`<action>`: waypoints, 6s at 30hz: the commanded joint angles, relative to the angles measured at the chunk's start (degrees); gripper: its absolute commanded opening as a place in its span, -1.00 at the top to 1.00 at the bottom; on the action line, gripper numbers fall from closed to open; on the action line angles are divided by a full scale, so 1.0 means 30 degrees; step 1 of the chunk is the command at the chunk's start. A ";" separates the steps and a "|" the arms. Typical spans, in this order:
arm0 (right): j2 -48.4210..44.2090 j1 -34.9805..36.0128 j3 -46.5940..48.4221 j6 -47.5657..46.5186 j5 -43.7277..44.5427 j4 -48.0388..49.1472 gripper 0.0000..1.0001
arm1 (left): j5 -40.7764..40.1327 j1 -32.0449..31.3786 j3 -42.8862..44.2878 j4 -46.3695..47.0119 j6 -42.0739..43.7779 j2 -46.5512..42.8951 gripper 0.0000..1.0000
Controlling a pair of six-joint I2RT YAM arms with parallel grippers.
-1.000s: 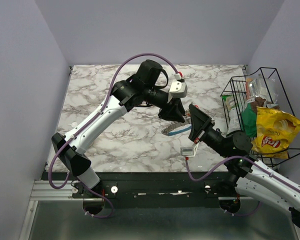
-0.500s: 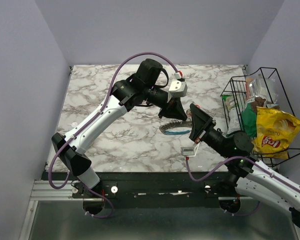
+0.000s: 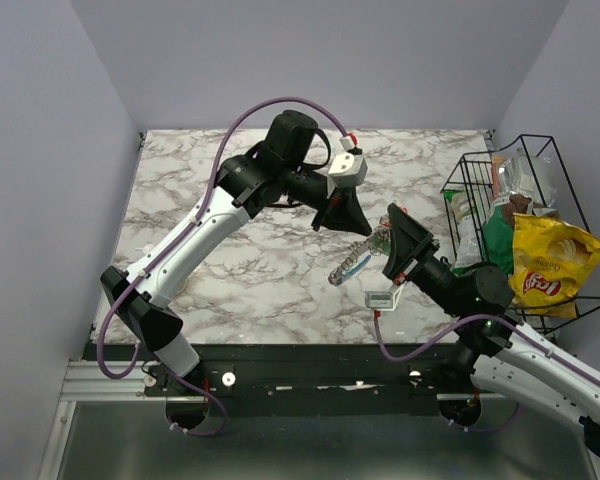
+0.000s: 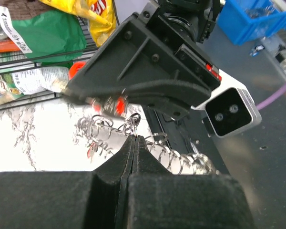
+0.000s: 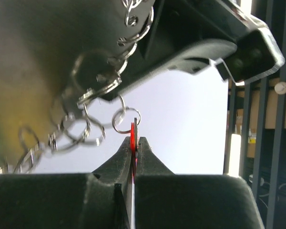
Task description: Remove the keys from the keyring
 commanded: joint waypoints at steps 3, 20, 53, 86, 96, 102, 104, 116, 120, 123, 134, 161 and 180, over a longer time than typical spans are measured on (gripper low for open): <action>-0.1137 0.0091 -0.0521 -0.9055 0.1246 0.0351 0.99 | 0.2766 0.1011 0.0469 0.1830 -0.2581 -0.0205 1.00; -0.0289 0.0062 -0.1869 -1.2129 0.0485 0.1142 0.99 | 0.3324 0.0953 -0.0321 0.4321 -0.5481 -0.0382 1.00; 0.0210 0.1059 0.1206 -1.0695 0.2975 0.1084 0.99 | 0.3237 0.1246 -0.1229 0.3385 -0.4664 -0.1172 1.00; 0.0298 0.1088 0.1618 -1.1192 0.1571 0.1406 0.99 | 0.1891 0.1803 -0.2022 0.2008 -0.3520 -0.1292 0.06; 0.0152 0.1059 0.1178 -1.1047 0.1657 0.1289 0.99 | -0.0425 0.1831 0.1431 0.0543 -0.2582 0.0057 -0.02; 0.0064 0.1088 0.0884 -1.0871 0.1628 0.1230 0.99 | -0.1421 0.1247 0.2812 -0.0361 -0.2176 0.0731 -0.11; 0.0034 0.1059 0.0855 -1.0841 0.1628 0.1172 0.99 | -0.1771 0.0751 0.2871 -0.0861 -0.1561 0.0848 -0.11; -0.0171 0.1088 0.0650 -1.0842 0.1628 0.1201 0.99 | -0.1832 -0.0101 0.4453 -0.1420 -0.0737 0.1991 -0.15; -0.0200 0.1088 0.0650 -1.0724 0.1628 0.1172 0.99 | -0.1714 -0.0365 0.5214 -0.2441 0.0342 0.2400 -0.15; -0.0200 0.1030 0.0708 -1.0666 0.1599 0.1172 0.99 | -0.1656 -0.0629 0.5333 -0.2825 0.0785 0.2489 -0.13; -0.0317 0.1059 0.0914 -1.0373 0.1833 0.0996 0.99 | -0.0953 -0.1098 0.5303 -0.3822 0.1898 0.2665 0.03; -0.0494 0.1030 0.1030 -0.9962 0.2536 0.0703 0.99 | 0.0217 -0.1245 0.5596 -0.3177 0.0873 0.2401 1.00; -0.0874 0.1058 0.1119 -1.0020 0.3502 0.0322 0.99 | 0.0365 -0.0132 0.4279 -0.0632 -0.2577 0.1640 1.00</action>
